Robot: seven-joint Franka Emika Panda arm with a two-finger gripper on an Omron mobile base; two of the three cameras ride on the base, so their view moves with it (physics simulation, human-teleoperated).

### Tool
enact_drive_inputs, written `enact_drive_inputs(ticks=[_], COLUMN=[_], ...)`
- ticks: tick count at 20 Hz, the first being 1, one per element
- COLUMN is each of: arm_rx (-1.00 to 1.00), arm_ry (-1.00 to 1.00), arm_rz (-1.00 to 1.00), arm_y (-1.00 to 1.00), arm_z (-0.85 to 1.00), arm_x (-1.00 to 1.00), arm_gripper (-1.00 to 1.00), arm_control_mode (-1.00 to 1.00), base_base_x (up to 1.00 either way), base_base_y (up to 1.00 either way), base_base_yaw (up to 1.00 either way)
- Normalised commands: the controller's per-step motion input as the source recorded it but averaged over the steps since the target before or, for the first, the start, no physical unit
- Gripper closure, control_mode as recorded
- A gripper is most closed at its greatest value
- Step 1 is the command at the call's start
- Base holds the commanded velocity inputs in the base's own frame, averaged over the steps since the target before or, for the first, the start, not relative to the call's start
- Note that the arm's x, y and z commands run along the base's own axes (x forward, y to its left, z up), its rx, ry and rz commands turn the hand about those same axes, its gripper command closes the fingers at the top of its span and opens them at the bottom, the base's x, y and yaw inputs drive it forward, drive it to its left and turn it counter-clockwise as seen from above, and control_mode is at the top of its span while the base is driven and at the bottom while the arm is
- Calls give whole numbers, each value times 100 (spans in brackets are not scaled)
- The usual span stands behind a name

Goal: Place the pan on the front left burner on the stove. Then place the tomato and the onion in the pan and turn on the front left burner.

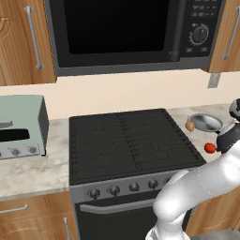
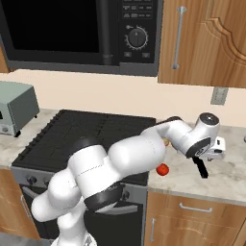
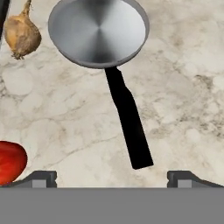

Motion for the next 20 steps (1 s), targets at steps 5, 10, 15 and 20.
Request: enact_drive_inputs(ticks=[5, 10, 15, 20], arm_rx=[0, 0, 0, 0], arm_ry=[0, 3, 4, 4], arm_rz=[0, 0, 0, 0], arm_y=[-20, -18, -16, -9], arm_z=[-21, -25, -34, -34], arm_x=[20, 17, 16, 17], arm_gripper=[-100, -100, -100, -100], arm_control_mode=[-100, -100, -100, -100], base_base_x=[0, 0, 0, 0], base_base_y=[0, 0, 0, 0], base_base_yaw=[0, 0, 0, 0])
